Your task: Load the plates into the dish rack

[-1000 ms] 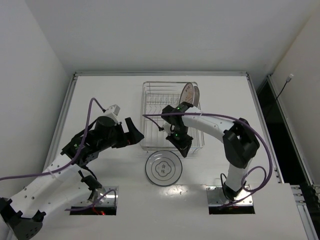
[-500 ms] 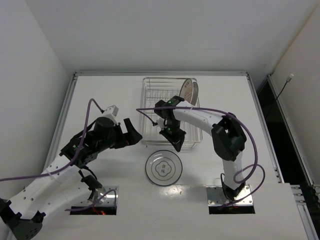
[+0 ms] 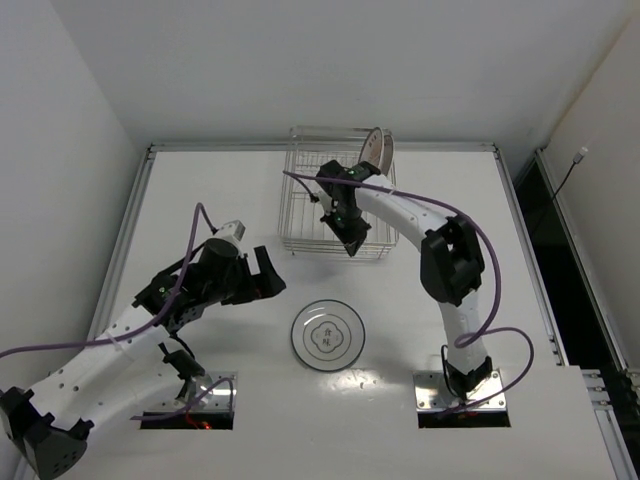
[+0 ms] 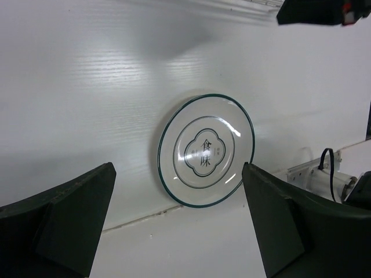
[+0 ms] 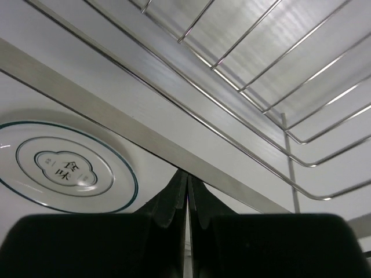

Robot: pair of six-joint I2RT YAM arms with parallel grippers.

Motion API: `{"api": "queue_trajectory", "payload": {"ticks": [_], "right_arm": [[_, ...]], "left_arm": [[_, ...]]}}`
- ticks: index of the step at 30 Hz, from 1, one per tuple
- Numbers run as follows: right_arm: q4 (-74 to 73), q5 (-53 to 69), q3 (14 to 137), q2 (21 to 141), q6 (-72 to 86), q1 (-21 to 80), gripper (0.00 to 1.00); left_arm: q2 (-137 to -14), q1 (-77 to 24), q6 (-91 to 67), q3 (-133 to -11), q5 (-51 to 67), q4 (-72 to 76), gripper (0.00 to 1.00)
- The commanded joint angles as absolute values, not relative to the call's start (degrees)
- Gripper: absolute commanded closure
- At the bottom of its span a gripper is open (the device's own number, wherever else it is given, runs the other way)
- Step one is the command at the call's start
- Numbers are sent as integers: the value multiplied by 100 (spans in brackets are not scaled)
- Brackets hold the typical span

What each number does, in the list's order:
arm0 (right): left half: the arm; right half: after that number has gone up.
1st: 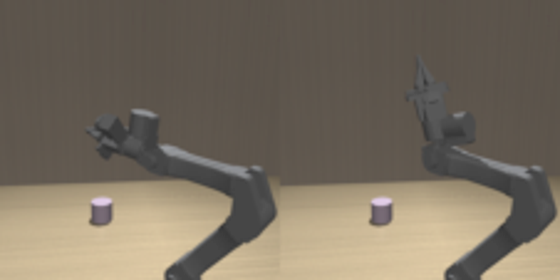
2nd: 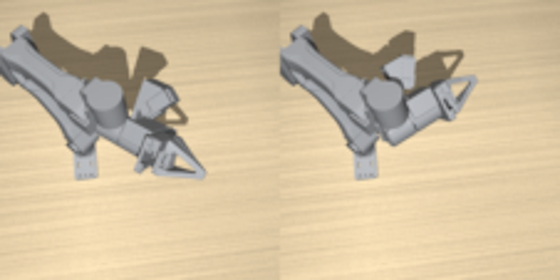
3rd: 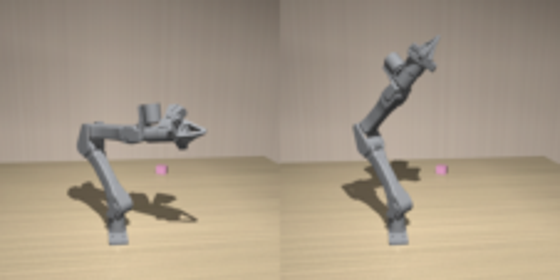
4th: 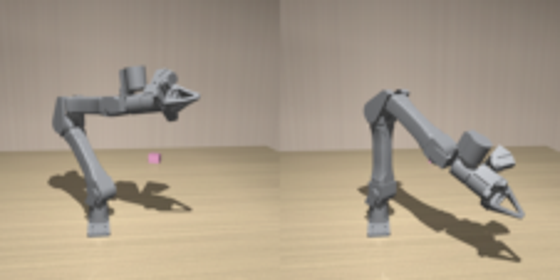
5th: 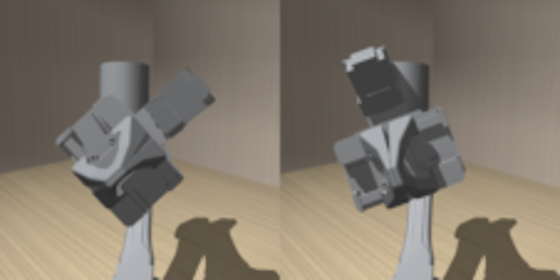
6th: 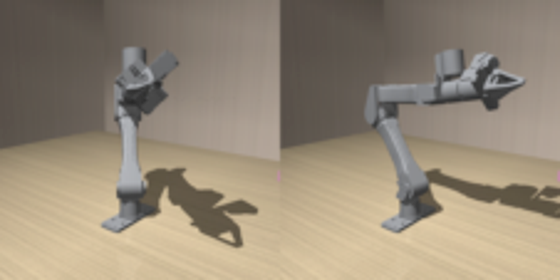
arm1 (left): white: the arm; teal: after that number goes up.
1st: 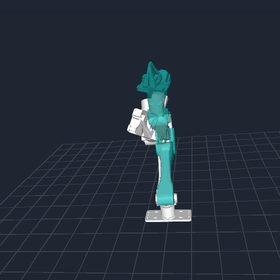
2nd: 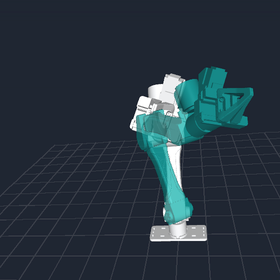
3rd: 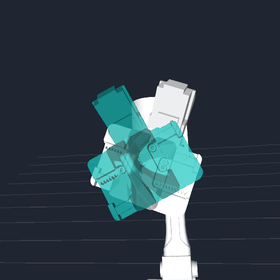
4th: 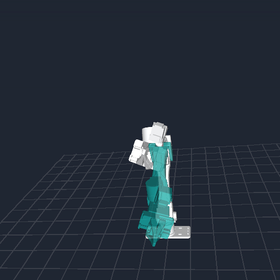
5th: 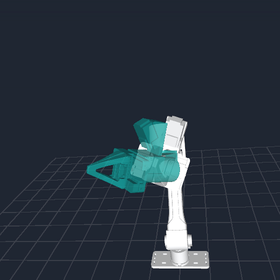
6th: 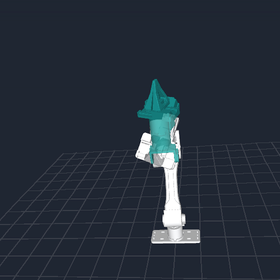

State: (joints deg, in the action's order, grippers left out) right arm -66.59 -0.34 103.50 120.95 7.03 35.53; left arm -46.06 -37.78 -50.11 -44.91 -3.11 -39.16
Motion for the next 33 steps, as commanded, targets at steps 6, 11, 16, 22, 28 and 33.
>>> {"api": "queue_trajectory", "payload": {"ticks": [6, 11, 16, 22, 28, 33], "right_arm": [[-6917, -168, 11582, 10759, 949, 3683, 75], [-6962, -245, 12076, 9610, 1502, 3613, 52], [-5865, -755, 11435, 8782, 1714, 3612, 45], [-5257, -1247, 10665, 8465, 1714, 3612, 45], [-4053, -1767, 9092, 7393, 1819, 3560, 43], [-3647, -1986, 8526, 6944, 1872, 3560, 41]], "left_arm": [[-4799, -3823, -4755, -4053, 70, -3508, 10], [-4921, -3823, -4570, -4104, 247, -3409, 22], [-5517, -3823, -4386, -4175, 228, -3121, 0], [-6406, -3876, -4228, -3903, 808, -2146, 0], [-7319, -3876, -4106, -3797, 1072, -1750, 0], [-7909, -3823, -3823, -3902, 1450, -1749, 0]]}}
